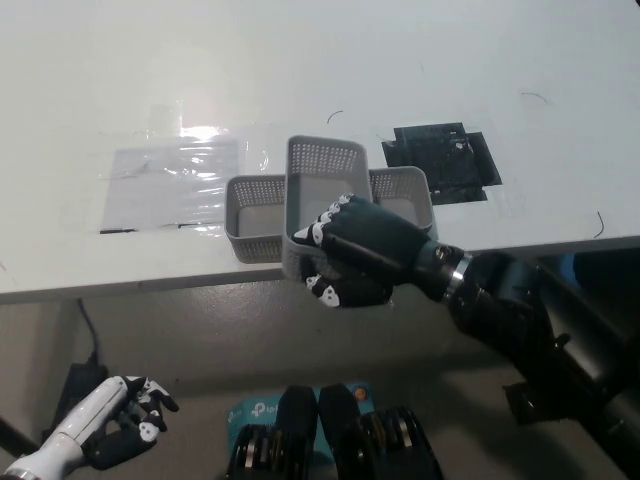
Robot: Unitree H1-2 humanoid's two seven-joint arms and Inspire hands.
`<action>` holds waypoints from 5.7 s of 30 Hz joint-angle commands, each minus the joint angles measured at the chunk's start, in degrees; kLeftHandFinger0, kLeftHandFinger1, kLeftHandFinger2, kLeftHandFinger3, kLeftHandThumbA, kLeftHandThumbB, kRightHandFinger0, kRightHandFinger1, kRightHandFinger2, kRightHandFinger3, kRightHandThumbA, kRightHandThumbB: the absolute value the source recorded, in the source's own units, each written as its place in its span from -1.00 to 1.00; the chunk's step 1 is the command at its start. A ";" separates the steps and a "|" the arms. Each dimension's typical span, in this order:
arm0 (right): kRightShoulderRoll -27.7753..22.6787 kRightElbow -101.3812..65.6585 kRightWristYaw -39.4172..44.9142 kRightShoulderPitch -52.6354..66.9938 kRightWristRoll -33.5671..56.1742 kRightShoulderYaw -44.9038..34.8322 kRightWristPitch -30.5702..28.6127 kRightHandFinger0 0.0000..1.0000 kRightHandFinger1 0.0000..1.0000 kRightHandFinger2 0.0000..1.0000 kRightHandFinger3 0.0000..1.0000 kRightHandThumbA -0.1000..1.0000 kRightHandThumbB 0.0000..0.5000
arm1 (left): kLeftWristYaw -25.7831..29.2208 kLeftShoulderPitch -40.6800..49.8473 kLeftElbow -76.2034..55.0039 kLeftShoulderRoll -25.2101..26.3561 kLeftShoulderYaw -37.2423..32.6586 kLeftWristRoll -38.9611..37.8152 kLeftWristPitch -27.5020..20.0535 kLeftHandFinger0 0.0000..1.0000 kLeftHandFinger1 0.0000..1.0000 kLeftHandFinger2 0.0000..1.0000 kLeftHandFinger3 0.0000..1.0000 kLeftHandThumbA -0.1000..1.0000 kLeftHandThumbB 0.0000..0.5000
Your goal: The robot uses its right hand to pick up the grey box kept on the middle on the desk and place it on top of another box next to it in a right angle
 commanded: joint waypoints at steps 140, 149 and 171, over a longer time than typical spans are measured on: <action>-9.76 -16.69 12.69 -2.84 -4.54 -3.39 5.25 1.00 1.00 1.00 1.00 0.07 0.86 | -0.41 4.23 -0.77 -1.14 0.53 0.96 -2.44 -0.44 -0.42 -0.28 -0.06 -0.77 0.24; -12.43 -26.00 23.74 0.77 1.34 -5.31 11.30 1.00 1.00 1.00 1.00 0.07 0.77 | 0.10 4.48 0.02 -1.47 0.97 0.85 -2.92 -0.45 -0.45 -0.35 -0.10 -0.74 0.27; -2.25 -42.43 11.91 28.32 17.10 -36.00 23.30 0.77 1.00 1.00 1.00 -0.35 -0.15 | -0.59 5.17 -1.04 -1.33 2.64 -0.38 -1.44 -0.37 -0.40 -0.26 -0.05 -0.62 0.28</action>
